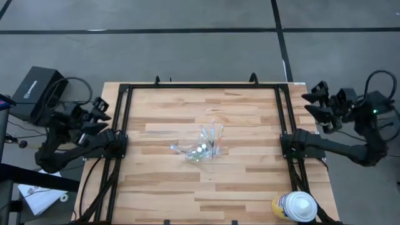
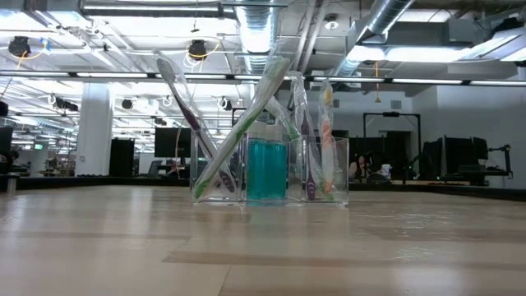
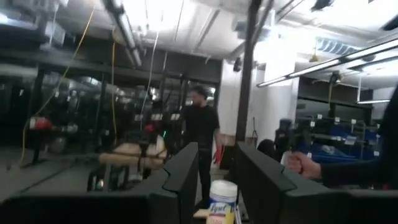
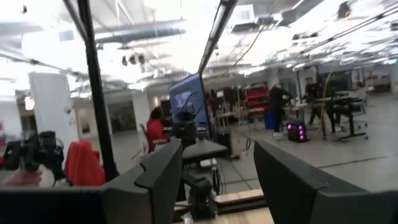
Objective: Pick & Place toothbrushing station
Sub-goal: Return to Home Position
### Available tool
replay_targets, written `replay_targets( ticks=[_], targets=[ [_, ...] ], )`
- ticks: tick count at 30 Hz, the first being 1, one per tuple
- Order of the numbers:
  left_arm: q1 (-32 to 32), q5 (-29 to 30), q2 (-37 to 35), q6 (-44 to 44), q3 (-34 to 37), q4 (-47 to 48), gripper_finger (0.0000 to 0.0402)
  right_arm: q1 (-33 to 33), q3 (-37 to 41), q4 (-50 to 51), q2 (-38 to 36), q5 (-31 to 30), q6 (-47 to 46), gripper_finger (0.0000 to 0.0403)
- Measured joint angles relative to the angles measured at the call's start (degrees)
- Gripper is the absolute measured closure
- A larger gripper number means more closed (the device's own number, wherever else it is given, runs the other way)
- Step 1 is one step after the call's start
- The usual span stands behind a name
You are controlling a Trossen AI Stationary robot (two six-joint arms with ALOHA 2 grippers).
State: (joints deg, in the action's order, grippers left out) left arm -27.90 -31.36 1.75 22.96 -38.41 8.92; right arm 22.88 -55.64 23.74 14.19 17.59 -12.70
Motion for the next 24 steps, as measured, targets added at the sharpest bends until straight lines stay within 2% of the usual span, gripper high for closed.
replay_targets(
  ticks=[5,7,8,9,11,13,18,21,24],
  targets=[
    [0.0,0.74,-1.54,0.31,1.35,-0.13,0.03,0.4,10.73,-3.29,-13.37,-1.05,-2.29,0.0215],
    [0.0,0.92,-1.56,0.38,2.7,-0.21,0.03,1.11,14.08,-5.48,-13.77,-0.64,-3.53,0.0216],
    [-0.07,1.21,-1.56,0.26,3.6,-1.41,0.03,1.39,15.07,-2.67,-13.71,-0.26,-3.97,0.0216],
    [-0.09,2.0,-1.6,0.31,4.85,-2.06,0.03,1.14,15.65,-1.17,-13.39,-1.33,-3.17,0.0215],
    [-0.08,2.95,-1.62,0.42,8.12,-3.92,0.03,0.81,16.7,-4.66,-12.36,-4.35,-1.41,0.0213],
    [0.04,3.46,-1.64,1.37,11.36,-8.12,0.03,0.87,20.01,-5.5,-12.64,-5.22,-1.45,0.0212],
    [0.22,4.15,-1.72,4.6,22.19,-20.11,0.03,0.68,29.49,-15.22,-13.87,-5.35,-3.22,0.0213],
    [0.33,5.12,-1.76,6.33,28.09,-26.93,0.03,0.38,35.22,-13.77,-13.62,-5.99,-5.19,0.0215],
    [0.66,5.24,-1.76,7.69,32.91,-30.88,0.03,0.35,39.56,-17.73,-13.9,-5.65,-6.68,0.0216]
  ],
)
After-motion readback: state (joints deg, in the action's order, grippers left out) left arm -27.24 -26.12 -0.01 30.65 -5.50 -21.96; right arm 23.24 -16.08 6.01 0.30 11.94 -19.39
